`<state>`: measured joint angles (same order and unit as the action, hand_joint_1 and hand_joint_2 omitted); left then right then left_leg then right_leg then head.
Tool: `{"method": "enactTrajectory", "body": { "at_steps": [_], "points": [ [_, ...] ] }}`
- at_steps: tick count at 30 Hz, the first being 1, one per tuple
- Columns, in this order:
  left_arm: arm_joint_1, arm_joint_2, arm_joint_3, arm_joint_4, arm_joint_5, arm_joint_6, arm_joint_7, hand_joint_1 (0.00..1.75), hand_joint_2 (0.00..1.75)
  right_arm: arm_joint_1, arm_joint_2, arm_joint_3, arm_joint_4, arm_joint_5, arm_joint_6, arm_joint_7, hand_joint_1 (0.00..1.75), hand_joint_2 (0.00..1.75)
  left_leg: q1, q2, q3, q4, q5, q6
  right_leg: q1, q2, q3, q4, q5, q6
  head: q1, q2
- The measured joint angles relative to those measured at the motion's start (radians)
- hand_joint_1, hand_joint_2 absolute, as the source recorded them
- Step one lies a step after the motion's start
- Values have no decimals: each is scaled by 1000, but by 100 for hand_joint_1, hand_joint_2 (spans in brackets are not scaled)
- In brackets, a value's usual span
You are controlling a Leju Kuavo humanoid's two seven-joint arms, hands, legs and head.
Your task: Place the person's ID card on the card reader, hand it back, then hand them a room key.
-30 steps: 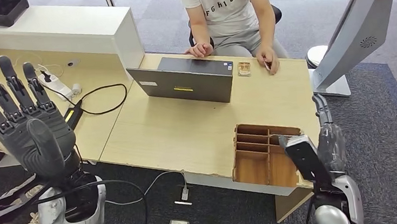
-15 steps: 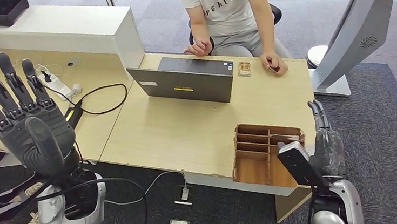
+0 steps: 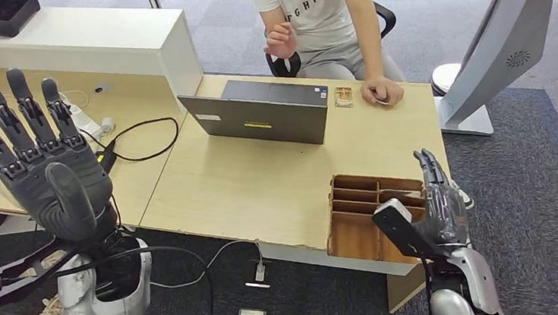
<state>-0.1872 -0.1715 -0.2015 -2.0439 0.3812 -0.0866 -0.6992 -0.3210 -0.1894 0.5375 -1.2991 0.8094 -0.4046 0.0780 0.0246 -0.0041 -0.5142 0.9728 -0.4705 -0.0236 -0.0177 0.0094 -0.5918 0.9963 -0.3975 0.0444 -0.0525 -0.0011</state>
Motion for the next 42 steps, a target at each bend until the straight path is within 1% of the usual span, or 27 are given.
{"method": "enactTrajectory", "body": {
  "at_steps": [7, 14, 28, 29, 30, 32, 33, 34, 35, 37, 39, 42],
  "points": [
    [-4, 0, 4, 6, 3, 0, 0, 0, 175, -6, 16, 0, 63, 26, 37, 28, 0, 175, 0, 0, 0, 0, 0, 0, 0, 0, 0, 0, 0, 0, 0, 0],
    [-5, 0, 4, 6, 4, 10, 0, 0, 175, -17, 31, 0, 132, 17, 42, 38, 0, 175, 0, 0, 0, 0, 0, 0, 0, 0, 0, 0, 0, 0, 0, 0],
    [-6, 0, 4, 6, 3, 11, 0, 0, 175, -25, 45, 0, 189, 19, 62, 42, 1, 175, 0, 0, 0, 0, 0, 0, 0, 0, 0, 0, 0, 0, 0, 0],
    [-6, 0, 4, 6, 3, 11, 0, 0, 175, -26, 46, 0, 191, 19, 63, 42, 7, 175, 0, 0, 0, 0, 0, 0, 0, 0, 0, 0, 0, 0, 0, 0],
    [-6, 0, 4, 6, 3, 12, 0, 0, 175, -28, 47, 0, 193, 20, 64, 43, 23, 175, 0, 0, 0, 0, 0, 0, 0, 0, 0, 0, 0, 0, 0, 0],
    [-6, 0, 4, 5, 3, 12, 0, 0, 175, -31, 48, 0, 197, 20, 66, 43, 92, 175, 0, 0, 0, 0, 0, 0, 0, 0, 0, 0, 0, 0, 0, 0],
    [-6, 0, 4, 5, 3, 12, 0, 0, 175, -32, 49, 0, 199, 21, 66, 43, 123, 175, 0, 0, 0, 0, 0, 0, 0, 0, 0, 0, 0, 0, 0, 0],
    [-6, 0, 4, 5, 3, 12, 0, 0, 175, -33, 50, 0, 201, 21, 67, 43, 145, 175, 0, 0, 0, 0, 0, 0, 0, 0, 0, 0, 0, 0, 0, 0],
    [-6, 0, 4, 5, 3, 12, 0, 0, 175, -34, 51, 0, 203, 21, 67, 43, 149, 175, 0, 0, 0, 0, 0, 0, 0, 0, 0, 0, 0, 0, 0, 0],
    [-6, 0, 4, 5, 3, 11, 0, 0, 175, -35, 53, 0, 205, 22, 68, 45, 151, 175, 0, 0, 1, 0, 0, 0, 0, 0, 0, 0, 0, 0, 0, 0],
    [-6, 0, 4, 5, 3, 10, 0, 0, 175, -37, 54, 0, 206, 25, 70, 47, 156, 175, 0, 0, 1, 0, 0, 0, 0, 0, 0, 0, 0, 0, 0, 0],
    [-6, 0, 4, 5, 2, 8, 0, 0, 175, -41, 55, 0, 210, 28, 73, 49, 170, 175, 0, 0, 1, 0, 0, 0, 0, 0, 0, 0, 0, 0, 0, 0]
  ]
}}
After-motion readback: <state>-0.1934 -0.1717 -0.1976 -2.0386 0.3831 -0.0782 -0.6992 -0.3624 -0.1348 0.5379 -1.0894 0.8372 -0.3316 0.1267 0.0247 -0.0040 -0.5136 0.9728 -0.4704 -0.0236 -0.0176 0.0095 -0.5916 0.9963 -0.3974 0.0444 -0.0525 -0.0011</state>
